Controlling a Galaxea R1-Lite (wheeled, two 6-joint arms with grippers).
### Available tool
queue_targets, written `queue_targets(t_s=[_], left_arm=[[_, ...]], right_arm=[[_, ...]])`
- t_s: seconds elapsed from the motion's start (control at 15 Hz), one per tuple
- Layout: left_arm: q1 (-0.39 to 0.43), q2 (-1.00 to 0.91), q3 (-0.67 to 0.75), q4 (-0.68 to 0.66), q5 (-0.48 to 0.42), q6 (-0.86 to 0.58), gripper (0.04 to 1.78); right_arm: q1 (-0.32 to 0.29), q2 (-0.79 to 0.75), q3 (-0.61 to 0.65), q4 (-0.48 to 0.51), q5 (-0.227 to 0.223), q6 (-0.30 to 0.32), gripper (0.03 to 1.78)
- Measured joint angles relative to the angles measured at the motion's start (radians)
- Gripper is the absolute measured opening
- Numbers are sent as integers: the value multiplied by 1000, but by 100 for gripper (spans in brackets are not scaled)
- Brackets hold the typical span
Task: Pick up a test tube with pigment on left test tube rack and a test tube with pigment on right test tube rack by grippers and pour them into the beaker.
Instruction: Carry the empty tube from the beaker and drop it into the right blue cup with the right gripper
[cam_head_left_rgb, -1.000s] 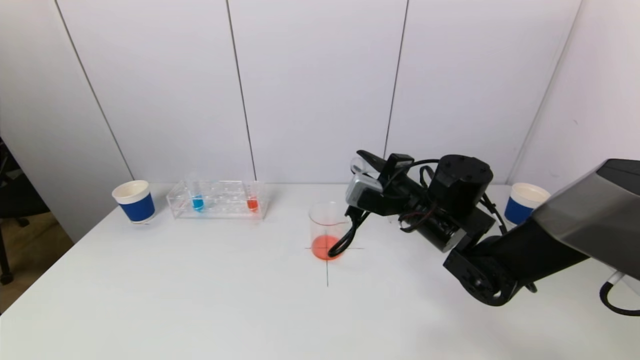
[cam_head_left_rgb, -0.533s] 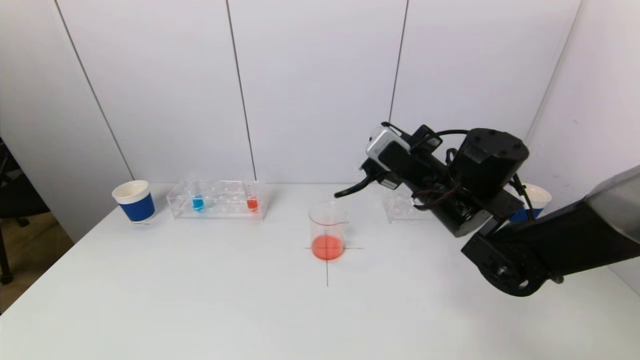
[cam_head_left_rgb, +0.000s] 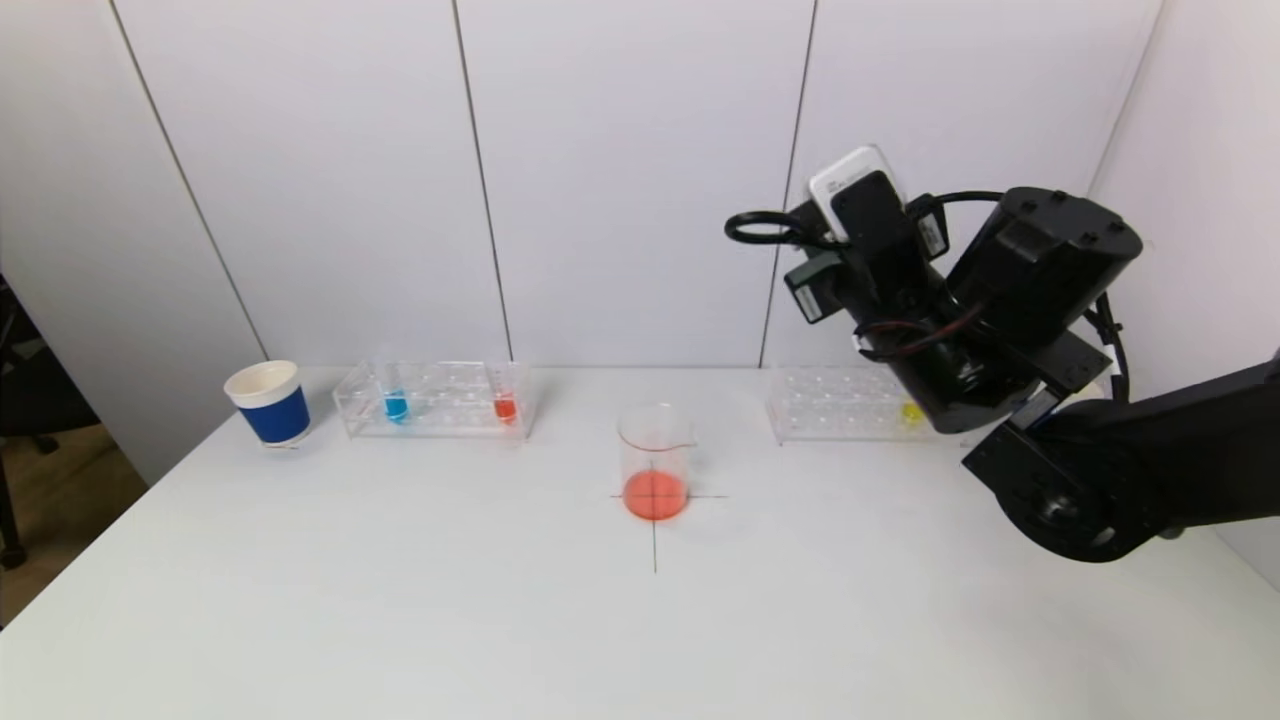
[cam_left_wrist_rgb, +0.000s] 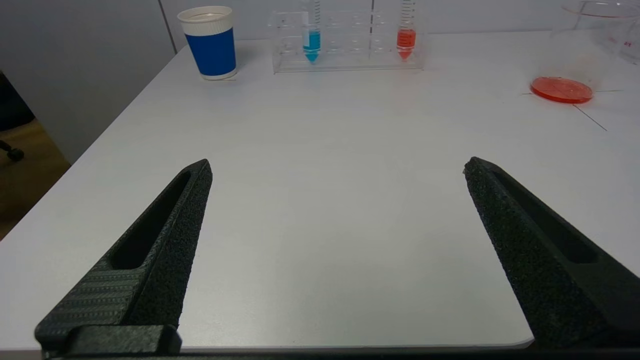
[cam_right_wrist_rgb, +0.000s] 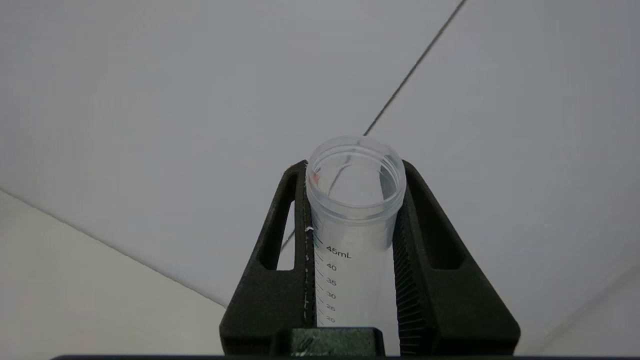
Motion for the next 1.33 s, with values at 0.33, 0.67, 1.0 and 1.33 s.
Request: queue_targets(t_s=[0.33,0.67,1.0,1.33], left_arm=[[0,0,0,0,0,1,176],[0,0,0,0,0,1,176],[0,0,0,0,0,1,176],[0,0,0,0,0,0,176]], right_arm=[[-54,-50,-11,83,-62,136,50],[-160,-96,-51,219,-136,297,50],[-321,-146,-84,393,-148,444,50],[-449,-167,-97,509,-119,554,50]])
